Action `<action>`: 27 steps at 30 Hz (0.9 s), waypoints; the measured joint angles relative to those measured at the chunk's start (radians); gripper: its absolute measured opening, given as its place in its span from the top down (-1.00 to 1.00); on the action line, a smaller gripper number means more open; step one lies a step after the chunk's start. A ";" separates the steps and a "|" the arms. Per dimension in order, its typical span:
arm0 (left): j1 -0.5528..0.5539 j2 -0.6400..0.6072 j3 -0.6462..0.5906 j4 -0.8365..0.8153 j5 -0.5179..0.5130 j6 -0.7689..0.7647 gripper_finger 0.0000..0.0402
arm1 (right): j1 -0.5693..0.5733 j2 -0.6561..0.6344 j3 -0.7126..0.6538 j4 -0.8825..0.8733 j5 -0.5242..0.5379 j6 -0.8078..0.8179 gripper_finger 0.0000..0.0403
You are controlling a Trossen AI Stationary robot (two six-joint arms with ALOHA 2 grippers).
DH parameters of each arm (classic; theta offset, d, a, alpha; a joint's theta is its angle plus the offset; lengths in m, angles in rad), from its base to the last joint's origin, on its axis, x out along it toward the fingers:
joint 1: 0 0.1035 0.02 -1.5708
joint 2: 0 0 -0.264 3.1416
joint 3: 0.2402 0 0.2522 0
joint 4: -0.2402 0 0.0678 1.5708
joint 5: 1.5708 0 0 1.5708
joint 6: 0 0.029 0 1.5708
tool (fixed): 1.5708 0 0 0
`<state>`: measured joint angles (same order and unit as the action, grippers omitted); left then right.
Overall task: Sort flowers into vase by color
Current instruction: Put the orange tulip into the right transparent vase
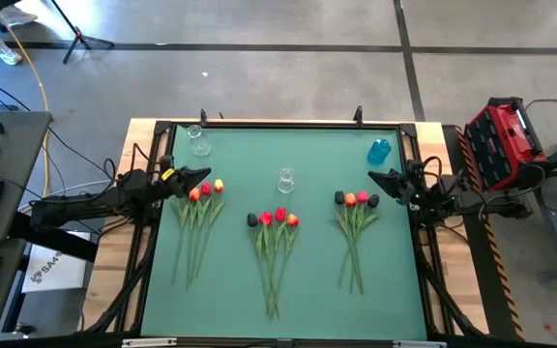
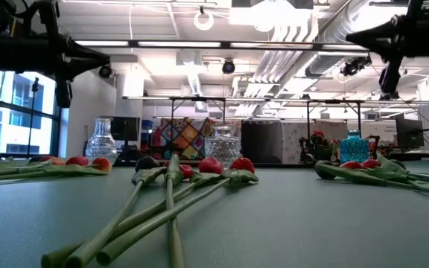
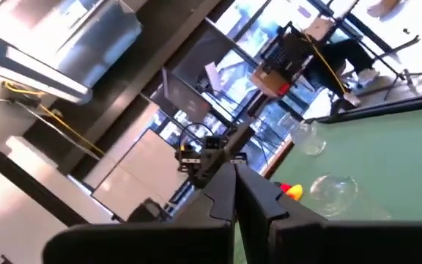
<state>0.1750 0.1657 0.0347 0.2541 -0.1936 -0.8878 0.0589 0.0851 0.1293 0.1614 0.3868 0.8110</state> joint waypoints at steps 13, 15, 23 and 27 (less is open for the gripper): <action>-0.002 0.343 0.279 -0.323 0.108 0.053 0.60 | 0.010 0.606 0.460 -0.453 0.041 0.271 1.00; -0.001 0.400 0.349 -0.469 0.106 0.058 0.62 | 0.021 0.693 0.520 -0.514 -0.001 0.268 1.00; -0.010 0.602 0.471 -0.784 0.082 -0.088 0.68 | 0.042 0.913 0.743 -0.808 -0.030 0.260 1.00; -0.015 0.710 0.470 -0.773 0.053 -0.155 0.68 | 0.042 0.960 0.840 -0.895 0.002 0.239 1.00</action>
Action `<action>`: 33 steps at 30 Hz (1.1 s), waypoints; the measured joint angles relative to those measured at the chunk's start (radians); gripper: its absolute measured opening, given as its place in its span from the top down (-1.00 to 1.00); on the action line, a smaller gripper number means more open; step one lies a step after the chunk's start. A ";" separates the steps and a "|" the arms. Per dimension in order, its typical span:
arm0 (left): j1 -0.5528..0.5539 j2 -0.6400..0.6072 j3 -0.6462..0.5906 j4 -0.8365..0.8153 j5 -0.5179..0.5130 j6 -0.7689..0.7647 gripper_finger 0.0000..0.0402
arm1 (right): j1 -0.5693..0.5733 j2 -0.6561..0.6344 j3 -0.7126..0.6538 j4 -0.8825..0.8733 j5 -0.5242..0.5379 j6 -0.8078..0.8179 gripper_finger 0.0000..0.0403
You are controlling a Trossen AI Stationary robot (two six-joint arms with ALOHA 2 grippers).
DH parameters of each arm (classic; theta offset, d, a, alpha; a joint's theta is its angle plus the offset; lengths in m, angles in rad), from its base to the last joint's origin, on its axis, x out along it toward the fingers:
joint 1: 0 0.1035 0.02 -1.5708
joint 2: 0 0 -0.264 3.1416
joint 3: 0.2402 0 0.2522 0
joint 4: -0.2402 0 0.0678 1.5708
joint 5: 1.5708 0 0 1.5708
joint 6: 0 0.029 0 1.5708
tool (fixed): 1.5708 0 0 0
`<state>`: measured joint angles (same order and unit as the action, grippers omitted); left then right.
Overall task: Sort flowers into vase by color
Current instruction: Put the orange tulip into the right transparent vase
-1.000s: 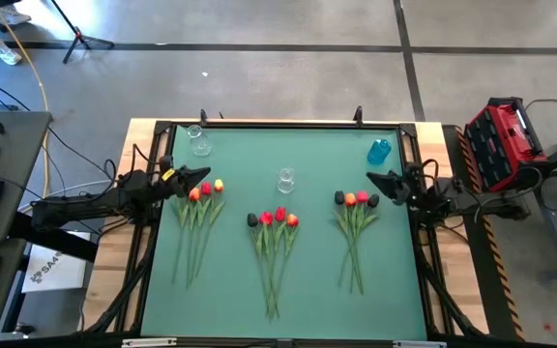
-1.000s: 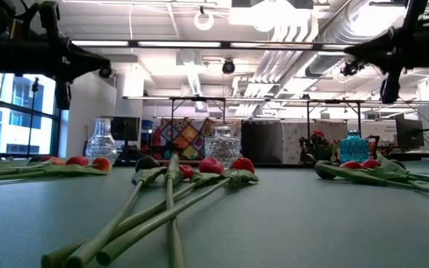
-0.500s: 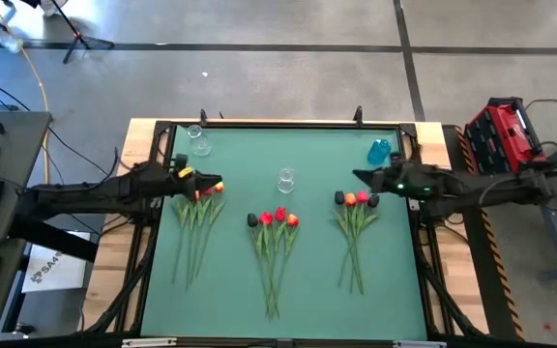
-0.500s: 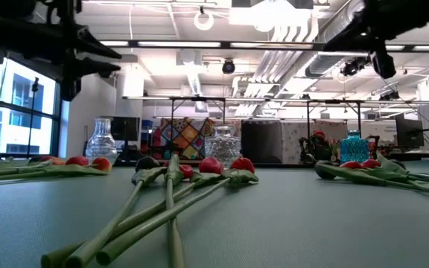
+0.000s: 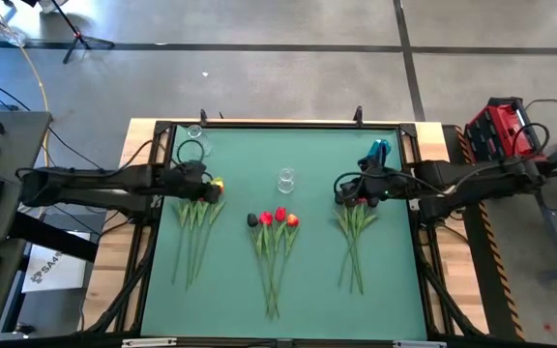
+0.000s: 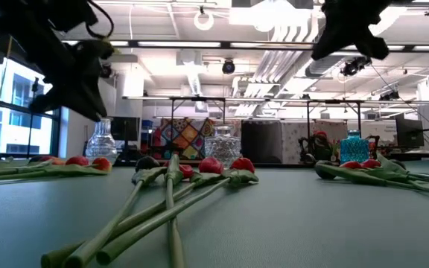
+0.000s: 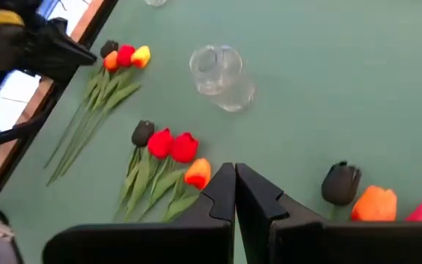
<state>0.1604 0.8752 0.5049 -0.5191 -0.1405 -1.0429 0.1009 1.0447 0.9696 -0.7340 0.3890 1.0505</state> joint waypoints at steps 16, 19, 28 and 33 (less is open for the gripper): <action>-0.006 0.342 0.002 -0.001 0.004 -0.082 0.68 | -0.123 0.017 0.061 -0.127 -0.025 -0.242 0.53; -0.006 0.374 0.002 0.001 -0.009 -0.078 0.68 | -0.130 0.017 0.061 -0.123 -0.024 -0.264 0.35; -0.005 0.458 0.006 0.041 -0.035 0.023 0.81 | -0.130 0.017 0.061 -0.122 -0.013 -0.242 0.25; -0.011 0.450 0.035 0.051 -0.027 0.025 0.97 | -0.130 0.017 0.061 -0.122 -0.018 -0.216 0.35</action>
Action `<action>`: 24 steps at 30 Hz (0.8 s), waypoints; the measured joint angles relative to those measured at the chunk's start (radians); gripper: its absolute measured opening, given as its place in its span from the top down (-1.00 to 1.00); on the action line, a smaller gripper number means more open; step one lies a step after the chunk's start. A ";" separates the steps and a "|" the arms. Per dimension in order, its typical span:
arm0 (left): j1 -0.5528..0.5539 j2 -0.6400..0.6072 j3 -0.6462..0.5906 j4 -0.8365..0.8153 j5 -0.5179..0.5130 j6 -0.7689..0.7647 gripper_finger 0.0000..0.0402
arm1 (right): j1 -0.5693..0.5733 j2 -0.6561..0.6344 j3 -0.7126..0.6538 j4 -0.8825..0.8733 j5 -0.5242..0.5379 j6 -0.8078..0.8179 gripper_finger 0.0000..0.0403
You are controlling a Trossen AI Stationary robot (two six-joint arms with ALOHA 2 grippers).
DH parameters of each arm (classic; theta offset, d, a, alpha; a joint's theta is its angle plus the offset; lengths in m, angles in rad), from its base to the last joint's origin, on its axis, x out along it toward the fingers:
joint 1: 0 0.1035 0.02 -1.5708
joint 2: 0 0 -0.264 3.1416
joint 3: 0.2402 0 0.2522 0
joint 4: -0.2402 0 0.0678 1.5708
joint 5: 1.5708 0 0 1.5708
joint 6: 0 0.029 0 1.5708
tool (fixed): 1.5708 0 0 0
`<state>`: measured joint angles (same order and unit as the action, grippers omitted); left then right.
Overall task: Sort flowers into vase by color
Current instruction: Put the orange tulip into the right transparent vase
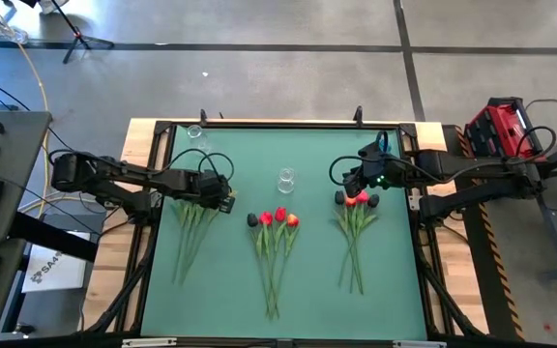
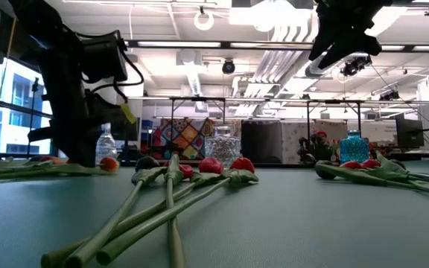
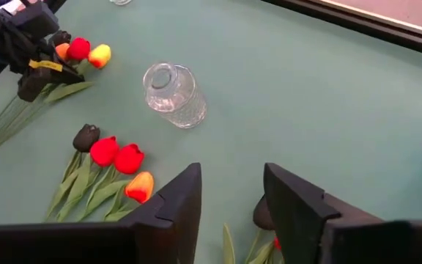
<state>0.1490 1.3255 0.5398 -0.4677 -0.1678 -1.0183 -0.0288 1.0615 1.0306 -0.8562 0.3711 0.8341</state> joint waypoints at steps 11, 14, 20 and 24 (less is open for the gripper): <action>-0.029 -0.055 0.229 0.091 -0.049 0.111 0.99 | 0.000 0.000 0.000 0.000 0.000 -0.006 0.58; -0.029 -0.056 0.274 0.299 -0.119 0.240 1.00 | 0.000 0.000 -0.001 -0.001 0.020 -0.004 0.61; 0.052 -0.049 0.278 0.835 -0.163 0.506 1.00 | 0.012 0.000 -0.001 -0.014 0.024 0.015 0.66; 0.106 -0.022 0.279 1.108 -0.154 0.725 1.00 | 0.018 0.000 -0.001 -0.023 0.079 0.036 0.70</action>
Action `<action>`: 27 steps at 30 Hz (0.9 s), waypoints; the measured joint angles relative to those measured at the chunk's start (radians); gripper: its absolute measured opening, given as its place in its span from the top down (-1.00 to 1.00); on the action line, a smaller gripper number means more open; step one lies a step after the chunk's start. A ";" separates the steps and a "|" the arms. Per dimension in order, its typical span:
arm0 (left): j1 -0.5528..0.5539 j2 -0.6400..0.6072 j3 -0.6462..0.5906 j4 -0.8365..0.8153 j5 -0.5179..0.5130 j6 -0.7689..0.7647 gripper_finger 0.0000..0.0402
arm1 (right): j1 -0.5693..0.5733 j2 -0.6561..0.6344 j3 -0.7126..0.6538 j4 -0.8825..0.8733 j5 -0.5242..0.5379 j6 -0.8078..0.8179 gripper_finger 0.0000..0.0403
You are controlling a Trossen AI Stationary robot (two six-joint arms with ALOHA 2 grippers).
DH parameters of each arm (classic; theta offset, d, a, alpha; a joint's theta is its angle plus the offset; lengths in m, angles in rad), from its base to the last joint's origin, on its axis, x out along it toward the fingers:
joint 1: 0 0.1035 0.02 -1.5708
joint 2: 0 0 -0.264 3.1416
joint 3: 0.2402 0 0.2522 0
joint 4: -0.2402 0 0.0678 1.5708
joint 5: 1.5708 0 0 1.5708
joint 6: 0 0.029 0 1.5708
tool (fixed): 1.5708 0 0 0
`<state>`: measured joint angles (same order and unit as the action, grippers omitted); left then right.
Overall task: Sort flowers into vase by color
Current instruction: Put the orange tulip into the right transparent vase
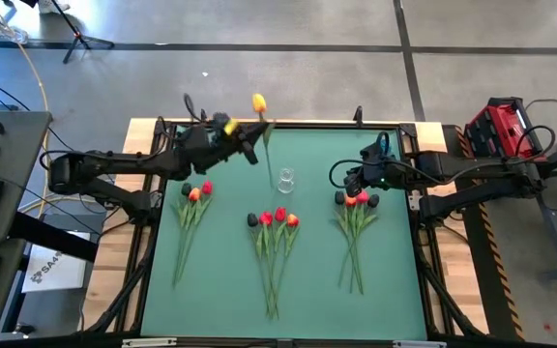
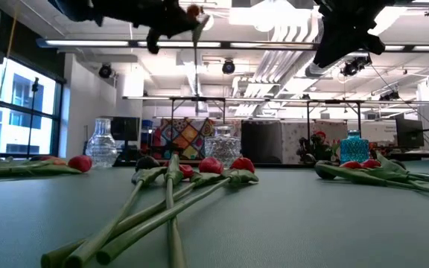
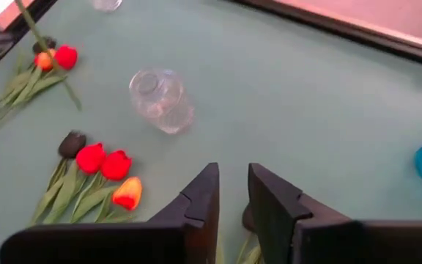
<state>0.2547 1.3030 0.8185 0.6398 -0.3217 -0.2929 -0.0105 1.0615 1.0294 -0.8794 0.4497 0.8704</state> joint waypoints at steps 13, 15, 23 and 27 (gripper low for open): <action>0.051 0.185 0.077 0.197 0.132 0.197 1.00 | 0.066 0.000 0.000 -0.011 0.007 0.072 0.83; 0.050 0.195 0.091 0.198 0.136 0.221 1.00 | 0.082 0.000 0.000 -0.020 0.011 0.088 0.85; 0.045 0.211 0.105 0.169 0.160 0.206 1.00 | 0.104 0.000 0.000 -0.029 0.022 0.101 0.92; 0.033 0.211 0.105 0.131 0.163 0.184 1.00 | 0.102 0.000 0.000 -0.029 0.032 0.099 0.94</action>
<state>0.2873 1.5139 0.9234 0.7704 -0.1585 -0.1092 0.0911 1.0615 1.0294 -0.9089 0.4818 0.9694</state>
